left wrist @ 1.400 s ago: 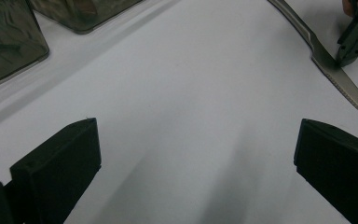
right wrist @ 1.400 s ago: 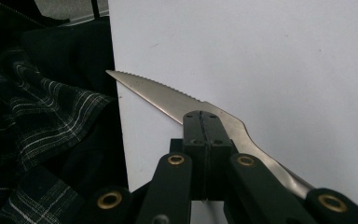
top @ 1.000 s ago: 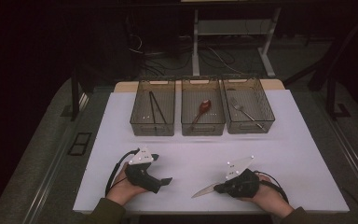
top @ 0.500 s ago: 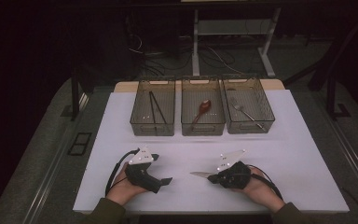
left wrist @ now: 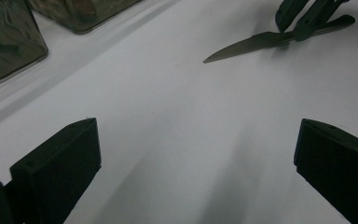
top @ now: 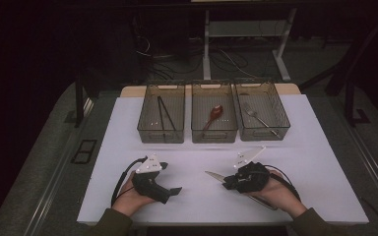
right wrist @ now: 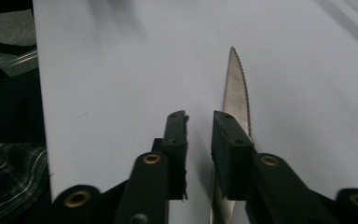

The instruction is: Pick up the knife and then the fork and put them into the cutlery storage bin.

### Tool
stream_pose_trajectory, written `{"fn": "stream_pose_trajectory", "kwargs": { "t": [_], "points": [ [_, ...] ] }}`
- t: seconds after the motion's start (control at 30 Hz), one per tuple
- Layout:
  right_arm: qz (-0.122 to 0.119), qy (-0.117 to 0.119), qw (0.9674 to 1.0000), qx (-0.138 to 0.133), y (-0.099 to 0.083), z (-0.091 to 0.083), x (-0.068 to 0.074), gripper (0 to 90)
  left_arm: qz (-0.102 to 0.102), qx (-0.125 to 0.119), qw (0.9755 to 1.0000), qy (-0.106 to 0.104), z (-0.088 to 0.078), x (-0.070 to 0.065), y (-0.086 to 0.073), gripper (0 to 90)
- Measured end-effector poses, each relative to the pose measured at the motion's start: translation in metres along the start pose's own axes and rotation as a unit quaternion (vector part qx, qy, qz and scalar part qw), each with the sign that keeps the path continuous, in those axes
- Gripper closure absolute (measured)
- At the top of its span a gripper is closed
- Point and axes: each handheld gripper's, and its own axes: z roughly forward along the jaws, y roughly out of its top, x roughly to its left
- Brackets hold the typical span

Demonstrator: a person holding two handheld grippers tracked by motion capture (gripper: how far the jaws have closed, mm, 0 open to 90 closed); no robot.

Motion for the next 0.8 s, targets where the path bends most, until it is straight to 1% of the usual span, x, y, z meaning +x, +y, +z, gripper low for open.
{"fn": "stream_pose_trajectory", "kwargs": {
  "t": [0.07,0.13,0.2,0.27,0.37,0.4,0.5,0.7,0.8],
  "points": [
    [0.01,0.003,0.9999,0.01,-0.001,-0.008,0.0,67.4,0.0,0.0,1.0,0.0,0.0,0.0,0.0,0.0],
    [0.016,-0.006,0.9993,0.032,-0.002,-0.013,-0.001,62.8,0.0,0.0,1.0,0.0,0.0,0.0,0.0,0.0],
    [0.019,-0.017,0.9982,0.055,-0.005,-0.018,-0.001,61.9,0.0,0.0,1.0,0.0,0.0,0.0,0.0,0.0],
    [0.029,-0.028,0.9963,0.076,-0.006,-0.022,-0.002,61.8,0.0,0.0,1.0,0.0,0.0,0.0,0.0,0.0],
    [0.038,-0.04,0.9926,0.108,-0.008,-0.024,-0.002,62.8,0.0,0.0,1.0,-0.001,0.0,0.0,0.0,0.0],
    [0.032,-0.045,0.9912,0.12,-0.008,-0.025,-0.003,63.5,0.0,0.0,1.0,-0.001,0.001,0.0,0.0,0.0],
    [0.033,-0.054,0.9872,0.146,-0.009,-0.024,-0.002,65.3,-0.001,-0.001,1.0,-0.001,0.001,0.0,0.0,0.0],
    [0.036,-0.052,0.981,0.183,-0.009,-0.016,-0.001,68.0,0.0,0.001,1.0,-0.002,0.001,0.0,0.0,0.0],
    [0.029,-0.056,0.977,0.204,-0.007,-0.011,-0.001,70.0,0.0,0.0,1.0,-0.002,0.001,0.0,0.0,0.0]
  ]
}}
